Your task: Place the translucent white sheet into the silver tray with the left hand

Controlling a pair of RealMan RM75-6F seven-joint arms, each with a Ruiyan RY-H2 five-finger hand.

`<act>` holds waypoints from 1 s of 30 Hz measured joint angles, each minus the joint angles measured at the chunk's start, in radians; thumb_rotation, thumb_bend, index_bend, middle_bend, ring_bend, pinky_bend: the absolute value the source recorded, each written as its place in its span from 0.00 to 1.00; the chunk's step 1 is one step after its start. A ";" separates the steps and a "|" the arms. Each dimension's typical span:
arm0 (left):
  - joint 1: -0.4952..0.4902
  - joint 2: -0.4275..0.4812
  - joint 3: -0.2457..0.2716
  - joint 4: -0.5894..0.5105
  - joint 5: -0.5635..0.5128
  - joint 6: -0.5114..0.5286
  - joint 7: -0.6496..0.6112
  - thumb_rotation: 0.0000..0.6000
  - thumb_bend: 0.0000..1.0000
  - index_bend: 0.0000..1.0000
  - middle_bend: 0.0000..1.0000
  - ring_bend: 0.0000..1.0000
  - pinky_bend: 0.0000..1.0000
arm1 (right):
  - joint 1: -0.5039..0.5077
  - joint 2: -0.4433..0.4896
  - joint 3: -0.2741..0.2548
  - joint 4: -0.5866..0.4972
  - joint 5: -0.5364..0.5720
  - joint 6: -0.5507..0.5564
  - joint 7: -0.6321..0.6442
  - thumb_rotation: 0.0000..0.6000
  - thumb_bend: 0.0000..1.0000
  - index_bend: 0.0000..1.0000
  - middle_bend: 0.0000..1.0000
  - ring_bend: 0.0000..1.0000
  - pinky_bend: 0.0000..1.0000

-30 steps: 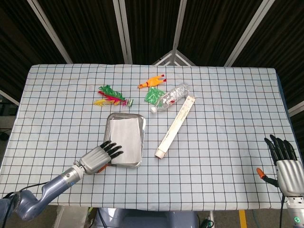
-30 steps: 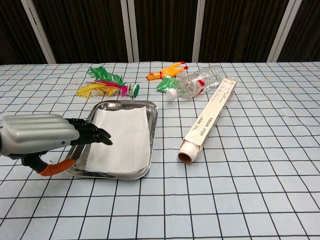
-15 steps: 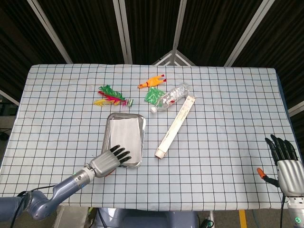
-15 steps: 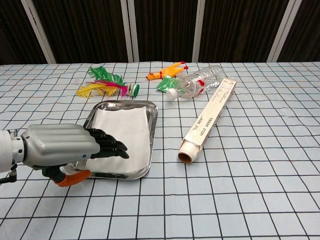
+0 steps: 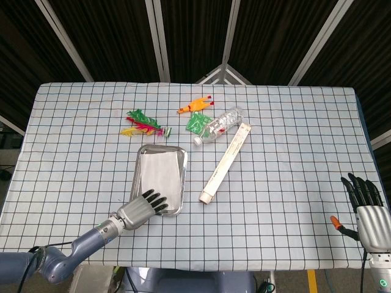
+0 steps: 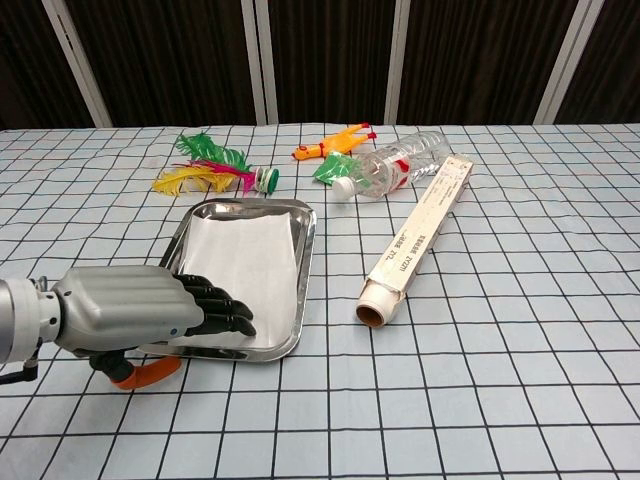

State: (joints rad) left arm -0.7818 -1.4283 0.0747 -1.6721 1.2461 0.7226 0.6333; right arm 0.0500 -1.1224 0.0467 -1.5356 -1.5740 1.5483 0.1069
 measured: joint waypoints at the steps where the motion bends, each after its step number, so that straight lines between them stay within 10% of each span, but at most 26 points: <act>1: -0.001 0.002 0.003 0.000 -0.002 0.002 0.002 1.00 0.66 0.00 0.00 0.00 0.00 | 0.000 0.000 0.000 0.000 0.000 0.000 0.000 1.00 0.29 0.00 0.00 0.00 0.04; 30: -0.035 0.021 0.034 0.024 0.079 0.004 -0.002 1.00 0.66 0.00 0.00 0.00 0.00 | 0.000 0.001 0.000 -0.005 -0.001 0.002 0.010 1.00 0.29 0.00 0.00 0.00 0.04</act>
State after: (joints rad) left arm -0.8169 -1.4069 0.1083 -1.6478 1.3254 0.7270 0.6314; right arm 0.0498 -1.1211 0.0469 -1.5402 -1.5754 1.5499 0.1174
